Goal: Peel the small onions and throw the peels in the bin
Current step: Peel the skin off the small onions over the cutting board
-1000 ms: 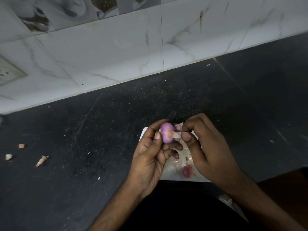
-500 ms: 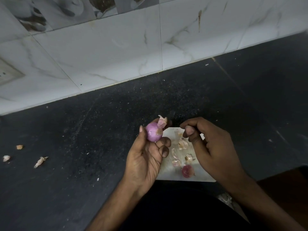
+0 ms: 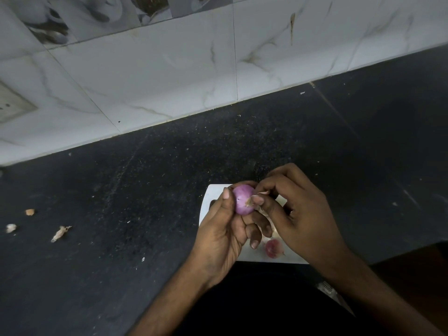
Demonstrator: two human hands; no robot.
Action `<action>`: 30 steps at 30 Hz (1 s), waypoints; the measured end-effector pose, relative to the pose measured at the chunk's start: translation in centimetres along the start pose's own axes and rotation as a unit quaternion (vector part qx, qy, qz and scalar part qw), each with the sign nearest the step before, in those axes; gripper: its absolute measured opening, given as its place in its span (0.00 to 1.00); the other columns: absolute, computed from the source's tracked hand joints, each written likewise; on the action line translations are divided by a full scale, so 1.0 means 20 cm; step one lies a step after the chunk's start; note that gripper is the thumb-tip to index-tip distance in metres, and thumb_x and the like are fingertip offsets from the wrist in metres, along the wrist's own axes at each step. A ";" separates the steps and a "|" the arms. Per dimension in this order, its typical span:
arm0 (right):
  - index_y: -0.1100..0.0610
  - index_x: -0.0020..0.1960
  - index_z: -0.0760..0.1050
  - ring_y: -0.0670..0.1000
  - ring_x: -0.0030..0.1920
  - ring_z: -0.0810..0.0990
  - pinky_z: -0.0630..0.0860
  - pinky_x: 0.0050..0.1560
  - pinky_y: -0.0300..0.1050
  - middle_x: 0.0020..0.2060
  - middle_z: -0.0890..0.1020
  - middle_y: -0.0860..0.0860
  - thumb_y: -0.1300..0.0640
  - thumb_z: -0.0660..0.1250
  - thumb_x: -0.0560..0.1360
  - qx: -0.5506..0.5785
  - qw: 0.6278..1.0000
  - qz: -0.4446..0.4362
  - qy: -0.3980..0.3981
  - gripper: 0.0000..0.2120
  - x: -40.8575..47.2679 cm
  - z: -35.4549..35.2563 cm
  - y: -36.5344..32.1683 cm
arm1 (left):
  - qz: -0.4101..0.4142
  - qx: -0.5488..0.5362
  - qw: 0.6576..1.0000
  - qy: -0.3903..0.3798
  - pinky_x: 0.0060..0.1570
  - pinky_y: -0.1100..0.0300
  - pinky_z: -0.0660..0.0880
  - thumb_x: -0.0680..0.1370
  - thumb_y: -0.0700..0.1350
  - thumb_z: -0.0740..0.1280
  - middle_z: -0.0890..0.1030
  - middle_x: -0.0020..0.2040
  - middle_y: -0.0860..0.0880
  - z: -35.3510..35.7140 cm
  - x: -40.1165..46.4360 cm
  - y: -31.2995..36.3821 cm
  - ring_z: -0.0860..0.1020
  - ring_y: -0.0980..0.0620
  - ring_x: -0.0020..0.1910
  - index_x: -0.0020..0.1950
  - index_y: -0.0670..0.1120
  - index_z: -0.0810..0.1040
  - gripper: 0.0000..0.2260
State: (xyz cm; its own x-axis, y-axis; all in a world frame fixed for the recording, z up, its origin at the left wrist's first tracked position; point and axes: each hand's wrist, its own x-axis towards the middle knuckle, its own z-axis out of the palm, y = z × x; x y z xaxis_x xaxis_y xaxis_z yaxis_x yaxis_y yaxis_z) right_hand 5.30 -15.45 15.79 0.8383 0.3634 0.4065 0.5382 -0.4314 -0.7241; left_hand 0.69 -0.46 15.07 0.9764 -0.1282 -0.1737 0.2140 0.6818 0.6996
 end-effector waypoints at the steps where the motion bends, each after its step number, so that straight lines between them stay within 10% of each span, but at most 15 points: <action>1: 0.55 0.51 0.81 0.43 0.47 0.80 0.75 0.43 0.35 0.50 0.74 0.40 0.56 0.69 0.80 -0.003 1.000 -0.004 0.001 0.03 0.00 0.00 0.00 | 0.001 0.000 1.000 0.006 0.25 0.62 0.74 0.83 0.56 0.55 0.82 0.42 0.39 0.00 0.00 0.00 0.82 0.48 0.33 0.61 0.38 0.77 0.23; 10: 0.52 0.54 0.82 0.42 0.51 0.81 0.71 0.44 0.30 0.51 0.78 0.41 0.59 0.68 0.81 -0.014 0.999 0.046 0.001 0.06 -0.01 -0.03 0.03 | 0.019 -0.015 0.993 0.113 0.24 0.62 0.65 0.84 0.59 0.48 0.84 0.57 0.37 -0.03 0.02 0.03 0.76 0.52 0.30 0.57 0.39 0.78 0.28; 21: 0.50 0.56 0.82 0.42 0.53 0.79 0.73 0.52 0.30 0.52 0.78 0.43 0.48 0.68 0.79 -0.015 0.999 0.041 -0.030 0.09 -0.01 -0.01 0.02 | -0.007 -0.055 0.992 0.115 0.29 0.62 0.68 0.84 0.58 0.54 0.78 0.46 0.44 -0.05 0.03 -0.01 0.71 0.54 0.35 0.62 0.39 0.77 0.25; 30: 0.54 0.54 0.86 0.45 0.51 0.81 0.75 0.51 0.34 0.49 0.79 0.44 0.63 0.76 0.75 0.004 0.999 -0.037 0.007 0.09 -0.01 0.01 0.01 | -0.022 -0.051 0.997 0.051 0.29 0.63 0.70 0.84 0.54 0.54 0.79 0.40 0.45 -0.02 0.01 -0.01 0.75 0.53 0.35 0.57 0.40 0.80 0.22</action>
State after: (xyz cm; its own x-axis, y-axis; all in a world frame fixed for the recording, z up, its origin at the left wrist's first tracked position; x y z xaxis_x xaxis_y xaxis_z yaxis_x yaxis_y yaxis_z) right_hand 5.26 -15.42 15.53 0.7979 0.3816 0.4667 0.5974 -0.3970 -0.6967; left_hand 0.89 -0.35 14.69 0.9571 -0.0895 -0.2755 0.2475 0.7469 0.6172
